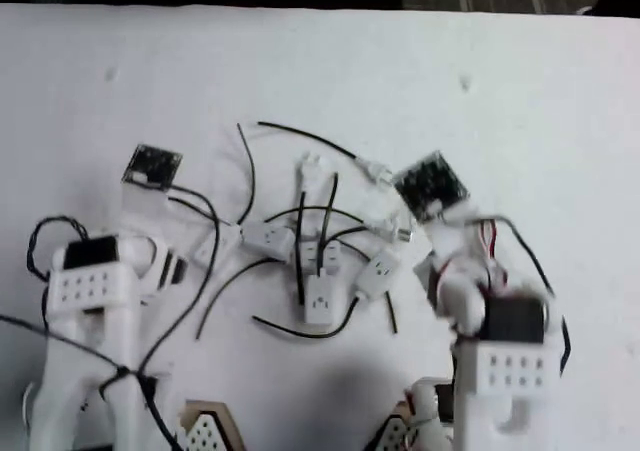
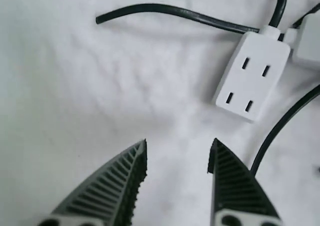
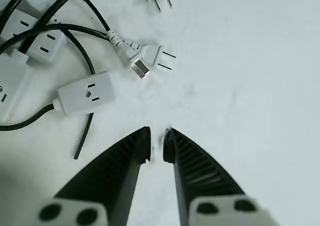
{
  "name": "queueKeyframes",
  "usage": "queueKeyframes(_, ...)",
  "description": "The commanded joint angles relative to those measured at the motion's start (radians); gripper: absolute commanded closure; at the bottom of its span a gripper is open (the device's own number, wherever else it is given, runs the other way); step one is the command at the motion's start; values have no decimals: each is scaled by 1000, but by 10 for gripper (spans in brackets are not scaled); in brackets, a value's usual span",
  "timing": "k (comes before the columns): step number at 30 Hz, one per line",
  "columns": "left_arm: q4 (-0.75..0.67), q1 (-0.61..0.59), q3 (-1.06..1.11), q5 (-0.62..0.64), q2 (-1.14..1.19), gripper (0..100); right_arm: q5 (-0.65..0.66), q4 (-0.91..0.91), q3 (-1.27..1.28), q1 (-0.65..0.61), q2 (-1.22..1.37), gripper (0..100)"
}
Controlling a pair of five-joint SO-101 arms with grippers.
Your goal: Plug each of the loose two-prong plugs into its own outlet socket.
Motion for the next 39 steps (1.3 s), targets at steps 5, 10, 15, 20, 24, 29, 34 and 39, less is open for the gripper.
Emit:
queueKeyframes(5, -77, 1, 181, 51, -193, 792, 60, -2, -345, -117, 437, 947)
queueKeyframes(10, -77, -4, 216, 51, -242, 793, 117, -4, -549, -180, 702, 945)
queueKeyframes(15, -77, -2, 233, 51, -263, 791, 132, -2, -793, -197, 986, 823)
queueKeyframes(20, -77, -2, 233, 49, -263, 791, 135, 1, -1077, -197, 1274, 758)
queueKeyframes(24, -77, -5, 233, 49, -263, 791, 135, 13, -1275, -196, 1488, 776)
queueKeyframes(29, -77, -5, 233, 49, -263, 792, 135, 102, -1511, -197, 1701, 790)
queueKeyframes(34, -77, -7, 233, 49, -263, 793, 135, 197, -1738, -182, 1857, 801)
queueKeyframes(39, -77, -7, 235, 49, -263, 793, 135, 257, -1910, -157, 1974, 814)
